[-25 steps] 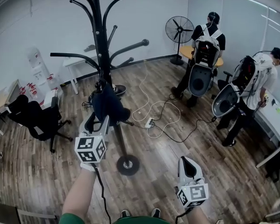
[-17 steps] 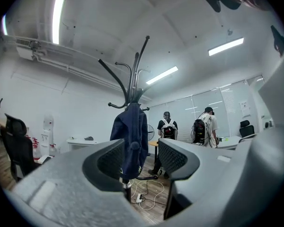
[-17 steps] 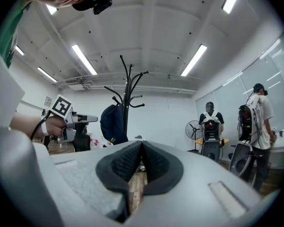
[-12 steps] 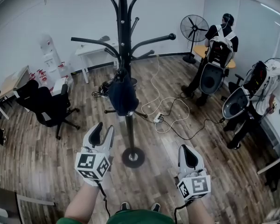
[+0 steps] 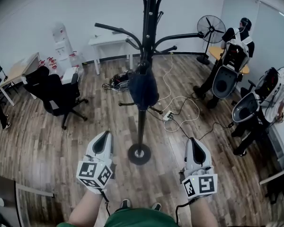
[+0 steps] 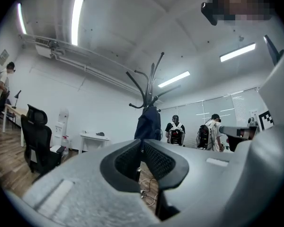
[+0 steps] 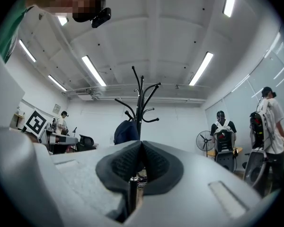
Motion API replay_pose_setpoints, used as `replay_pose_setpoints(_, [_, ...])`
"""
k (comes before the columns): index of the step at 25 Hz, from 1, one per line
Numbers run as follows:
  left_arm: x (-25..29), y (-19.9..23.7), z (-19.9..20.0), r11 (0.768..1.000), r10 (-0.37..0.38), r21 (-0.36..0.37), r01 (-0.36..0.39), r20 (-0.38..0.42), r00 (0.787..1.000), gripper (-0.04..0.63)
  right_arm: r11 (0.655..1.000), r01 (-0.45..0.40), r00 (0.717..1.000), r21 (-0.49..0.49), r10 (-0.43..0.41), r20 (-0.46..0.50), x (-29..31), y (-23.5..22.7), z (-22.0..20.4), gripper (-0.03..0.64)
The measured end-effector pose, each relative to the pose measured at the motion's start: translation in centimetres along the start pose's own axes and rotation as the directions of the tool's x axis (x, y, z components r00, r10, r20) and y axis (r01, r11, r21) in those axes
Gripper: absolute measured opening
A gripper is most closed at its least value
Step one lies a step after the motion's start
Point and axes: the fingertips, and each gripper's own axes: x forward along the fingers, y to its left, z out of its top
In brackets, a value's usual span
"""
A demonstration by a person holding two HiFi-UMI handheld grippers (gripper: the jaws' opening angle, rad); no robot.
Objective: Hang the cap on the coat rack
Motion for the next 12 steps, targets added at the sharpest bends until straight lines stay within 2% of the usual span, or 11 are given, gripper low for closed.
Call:
replay_pose_setpoints(6, [-1.1,1.2,0.4,1.0,0.03,-0.005,-0.03,0.009,1.0,0.025,1.0,-0.006,1.0,-0.002,0.006,0.009,0.1,0.8,0.4,0.003])
replay_pose_setpoints(12, [0.0,-0.3,-0.1,1.0,-0.014,0.004,0.014,-0.006,1.0,0.025,1.0,-0.008,1.0,-0.01,0.008,0.019,0.2,0.5,0.5,0.003])
